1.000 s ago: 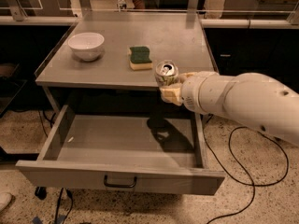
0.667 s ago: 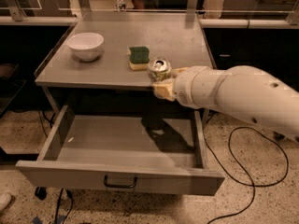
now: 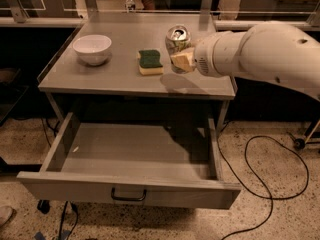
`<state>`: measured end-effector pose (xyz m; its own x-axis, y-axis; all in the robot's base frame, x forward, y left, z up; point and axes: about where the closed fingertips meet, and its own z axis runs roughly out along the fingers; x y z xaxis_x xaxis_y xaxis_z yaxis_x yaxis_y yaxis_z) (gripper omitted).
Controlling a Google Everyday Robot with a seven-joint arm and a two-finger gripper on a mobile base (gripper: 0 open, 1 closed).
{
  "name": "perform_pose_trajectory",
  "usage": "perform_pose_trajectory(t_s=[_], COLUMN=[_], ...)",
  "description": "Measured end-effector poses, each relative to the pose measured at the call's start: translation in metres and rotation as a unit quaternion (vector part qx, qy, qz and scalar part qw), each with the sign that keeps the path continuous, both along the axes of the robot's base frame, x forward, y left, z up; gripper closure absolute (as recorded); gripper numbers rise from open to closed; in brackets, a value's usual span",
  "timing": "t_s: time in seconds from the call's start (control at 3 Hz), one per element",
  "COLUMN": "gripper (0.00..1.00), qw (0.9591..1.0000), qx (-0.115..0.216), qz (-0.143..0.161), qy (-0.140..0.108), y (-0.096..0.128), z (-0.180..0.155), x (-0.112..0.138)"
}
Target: Pick 7up can from top drawer and place on counter
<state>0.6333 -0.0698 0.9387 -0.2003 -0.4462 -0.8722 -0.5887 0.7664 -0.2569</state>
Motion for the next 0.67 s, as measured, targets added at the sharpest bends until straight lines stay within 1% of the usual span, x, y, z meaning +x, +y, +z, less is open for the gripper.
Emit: perform_pose_trajectory(t_s=[0.33, 0.67], gripper=[1.0, 1.0], qw=[1.0, 0.9996], qx=[0.0, 0.014], qz=[0.0, -0.019], qy=[0.0, 0.019], y=[0.0, -0.02], z=[0.0, -0.003], x=[0.0, 0.019])
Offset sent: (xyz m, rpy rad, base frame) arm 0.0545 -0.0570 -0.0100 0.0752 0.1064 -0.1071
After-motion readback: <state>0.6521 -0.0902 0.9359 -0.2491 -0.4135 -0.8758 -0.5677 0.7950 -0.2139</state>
